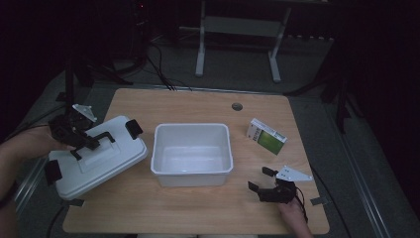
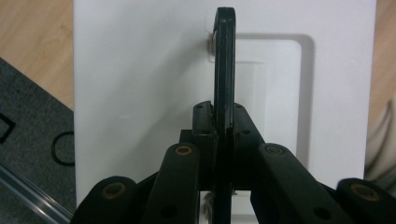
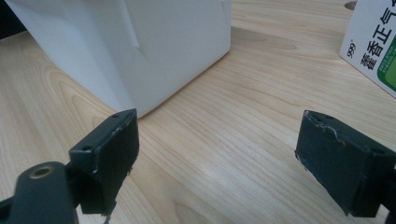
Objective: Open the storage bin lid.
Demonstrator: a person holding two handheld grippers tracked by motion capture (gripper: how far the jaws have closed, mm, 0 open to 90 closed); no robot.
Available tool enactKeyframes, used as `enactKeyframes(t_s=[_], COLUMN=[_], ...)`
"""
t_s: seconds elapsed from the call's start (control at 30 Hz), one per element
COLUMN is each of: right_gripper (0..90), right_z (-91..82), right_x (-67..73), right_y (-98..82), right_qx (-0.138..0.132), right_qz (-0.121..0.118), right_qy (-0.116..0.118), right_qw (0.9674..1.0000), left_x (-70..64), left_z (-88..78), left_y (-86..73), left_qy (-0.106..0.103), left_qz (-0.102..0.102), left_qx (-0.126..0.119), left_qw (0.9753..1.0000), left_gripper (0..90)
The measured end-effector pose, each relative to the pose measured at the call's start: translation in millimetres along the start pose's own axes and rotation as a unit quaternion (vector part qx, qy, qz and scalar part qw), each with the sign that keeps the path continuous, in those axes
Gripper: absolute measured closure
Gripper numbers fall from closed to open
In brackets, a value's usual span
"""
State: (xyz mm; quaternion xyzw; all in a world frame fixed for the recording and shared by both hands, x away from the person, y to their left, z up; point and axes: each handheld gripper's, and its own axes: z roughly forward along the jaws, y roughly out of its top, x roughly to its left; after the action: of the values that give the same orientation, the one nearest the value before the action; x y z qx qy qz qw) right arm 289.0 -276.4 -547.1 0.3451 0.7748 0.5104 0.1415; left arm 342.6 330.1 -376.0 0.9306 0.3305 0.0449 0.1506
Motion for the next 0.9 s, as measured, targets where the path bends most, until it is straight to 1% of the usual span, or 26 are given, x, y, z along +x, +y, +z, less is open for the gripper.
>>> enactKeyframes(t_s=[0.07,0.1,0.17,0.27,0.4,0.47,0.53,0.57,0.63,0.67,0.77,0.8,0.87,0.9], right_gripper=[13.1,13.0,13.0,13.1,13.1,13.0,13.0,13.1,13.1,13.1,13.0,13.1,13.0,13.1], right_z=[-0.1,0.0,0.2,0.3,0.0,-0.2,-0.3,-0.3,-0.4,-0.3,-0.3,-0.2,-0.1,-0.1], right_x=[0.3,0.4,0.6,0.6,0.5,0.4,0.4,0.4,0.3,0.3,0.1,0.1,0.0,0.1], right_y=[0.0,0.0,0.0,0.0,-0.1,-0.1,-0.2,-0.2,-0.4,-0.4,-0.3,-0.3,-0.3,-0.3], right_qx=[-0.001,-0.001,0.0,0.0,-0.002,-0.002,-0.003,-0.003,-0.002,-0.002,-0.003,-0.002,-0.003,-0.003], right_qz=[0.0,-0.001,-0.002,-0.002,-0.001,-0.001,-0.001,-0.001,0.0,0.0,0.001,0.001,0.001,0.001], right_qy=[0.0,0.0,0.0,0.001,0.0,0.001,0.001,0.001,0.002,0.002,0.002,0.002,0.003,0.003], right_qw=[1.0,1.0,1.0,1.0,1.0,1.0,1.0,1.0,1.0,1.0,1.0,1.0,1.0,1.0], left_x=[1.2,1.8,3.7,6.5,10.7,12.4,12.4,13.6,14.3,14.4,13.5,13.2,12.4,11.7], left_z=[7.2,12.7,20.9,34.0,53.4,61.5,61.5,73.3,80.1,83.0,90.9,93.3,97.9,100.3], left_y=[-1.9,-2.9,-3.6,-3.8,-2.8,-2.5,-2.5,-1.4,-0.5,-0.2,0.8,1.4,2.2,2.6], left_qy=[0.002,0.002,0.005,0.001,-0.005,-0.007,-0.007,-0.007,-0.008,-0.01,-0.014,-0.016,-0.02,-0.019], left_qz=[0.001,-0.004,-0.005,-0.012,-0.022,-0.024,-0.024,-0.029,-0.03,-0.035,-0.036,-0.034,-0.037,-0.037], left_qx=[0.002,0.002,0.002,0.0,0.006,0.007,0.007,0.01,0.011,0.009,0.008,0.011,0.014,0.016], left_qw=[1.0,1.0,1.0,0.9999,0.9997,0.9997,0.9997,0.9995,0.9995,0.9993,0.9992,0.9992,0.999,0.999], left_gripper=[83.6,83.6,83.6,83.6,83.6,83.6,83.6,83.6,83.6,83.6,83.5,83.5,83.5,83.5])
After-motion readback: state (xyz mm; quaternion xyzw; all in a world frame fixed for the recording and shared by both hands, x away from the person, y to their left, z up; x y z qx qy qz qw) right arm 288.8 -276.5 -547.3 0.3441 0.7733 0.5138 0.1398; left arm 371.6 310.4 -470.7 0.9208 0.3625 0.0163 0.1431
